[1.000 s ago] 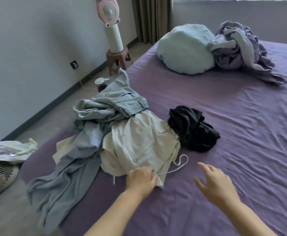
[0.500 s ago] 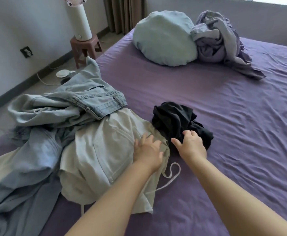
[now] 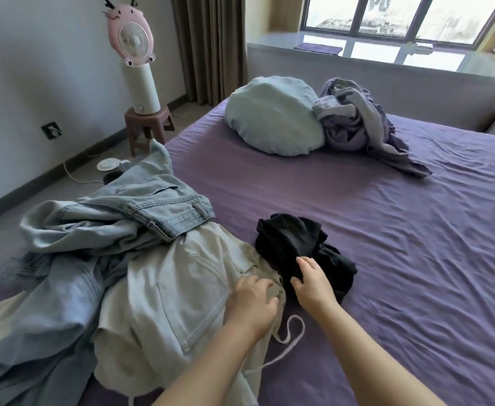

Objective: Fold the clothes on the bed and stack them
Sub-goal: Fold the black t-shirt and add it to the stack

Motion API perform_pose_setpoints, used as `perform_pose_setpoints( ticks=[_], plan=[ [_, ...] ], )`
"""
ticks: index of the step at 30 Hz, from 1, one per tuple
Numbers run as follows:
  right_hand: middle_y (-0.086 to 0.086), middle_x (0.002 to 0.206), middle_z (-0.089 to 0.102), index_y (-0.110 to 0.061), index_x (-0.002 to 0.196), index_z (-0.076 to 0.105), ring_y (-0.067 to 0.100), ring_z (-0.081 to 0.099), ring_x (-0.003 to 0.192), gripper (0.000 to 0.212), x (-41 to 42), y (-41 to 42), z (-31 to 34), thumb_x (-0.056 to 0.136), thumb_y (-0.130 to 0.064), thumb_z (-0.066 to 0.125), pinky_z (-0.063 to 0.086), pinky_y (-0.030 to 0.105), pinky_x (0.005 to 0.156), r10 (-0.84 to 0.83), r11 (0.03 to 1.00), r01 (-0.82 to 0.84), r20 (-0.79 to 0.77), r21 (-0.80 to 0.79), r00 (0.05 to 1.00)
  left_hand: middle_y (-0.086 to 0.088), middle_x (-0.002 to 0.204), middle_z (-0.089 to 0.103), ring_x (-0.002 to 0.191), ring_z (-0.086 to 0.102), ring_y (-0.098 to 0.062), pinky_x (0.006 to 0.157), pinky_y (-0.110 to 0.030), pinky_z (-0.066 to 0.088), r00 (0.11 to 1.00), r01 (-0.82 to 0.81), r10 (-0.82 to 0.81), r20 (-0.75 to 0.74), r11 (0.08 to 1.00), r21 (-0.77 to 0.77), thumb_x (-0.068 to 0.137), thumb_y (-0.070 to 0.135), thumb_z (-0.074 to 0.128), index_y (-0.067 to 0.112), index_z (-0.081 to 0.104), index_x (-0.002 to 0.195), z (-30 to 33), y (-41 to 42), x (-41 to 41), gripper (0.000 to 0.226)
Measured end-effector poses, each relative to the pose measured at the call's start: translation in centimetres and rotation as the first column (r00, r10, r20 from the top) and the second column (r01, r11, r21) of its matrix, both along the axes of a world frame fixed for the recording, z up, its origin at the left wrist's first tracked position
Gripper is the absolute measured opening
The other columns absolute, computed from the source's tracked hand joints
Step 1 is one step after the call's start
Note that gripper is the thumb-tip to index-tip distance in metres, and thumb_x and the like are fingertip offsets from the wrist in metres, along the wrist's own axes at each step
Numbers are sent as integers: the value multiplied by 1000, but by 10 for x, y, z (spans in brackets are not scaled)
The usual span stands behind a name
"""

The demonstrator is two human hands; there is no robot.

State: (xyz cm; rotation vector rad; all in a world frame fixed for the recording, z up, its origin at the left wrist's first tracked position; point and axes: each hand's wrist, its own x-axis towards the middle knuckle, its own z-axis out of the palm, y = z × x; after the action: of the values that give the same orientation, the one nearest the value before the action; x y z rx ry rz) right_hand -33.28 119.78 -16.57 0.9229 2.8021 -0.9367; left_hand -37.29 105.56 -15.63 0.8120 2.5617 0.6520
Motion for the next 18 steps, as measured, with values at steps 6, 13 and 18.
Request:
perform_pose_setpoints(
  ticks=[6, 13, 18],
  plan=[
    [8, 123, 57, -6, 123, 58, 20, 56, 113, 39, 42, -6, 57, 85, -9, 68, 41, 23, 96, -114, 987, 63, -371, -147, 922, -1, 136, 52, 128, 43, -13, 106, -16, 24, 1000, 9, -4, -19, 966, 258, 94, 19, 54, 15, 52, 135, 44, -5, 30, 41],
    [9, 90, 67, -10, 104, 64, 20, 65, 81, 22, 115, 0, 196, 85, 2, 64, 55, 33, 77, -403, 826, 39, -542, -562, 737, 3, 148, 35, 137, 31, -11, 110, -22, 26, 992, 58, -100, 77, 905, 421, 85, 34, 69, 22, 25, 150, 148, 0, 95, 79],
    [11, 84, 66, -2, 101, 62, 18, 67, 77, 19, 182, -4, 322, 91, 8, 49, 59, 34, 76, -520, 649, -172, -598, -741, 610, 13, 132, 48, 121, 45, 1, 96, -10, 33, 992, 73, -119, 52, 840, 537, 78, 46, 73, 30, 25, 147, 239, -14, 154, 85]
  ],
)
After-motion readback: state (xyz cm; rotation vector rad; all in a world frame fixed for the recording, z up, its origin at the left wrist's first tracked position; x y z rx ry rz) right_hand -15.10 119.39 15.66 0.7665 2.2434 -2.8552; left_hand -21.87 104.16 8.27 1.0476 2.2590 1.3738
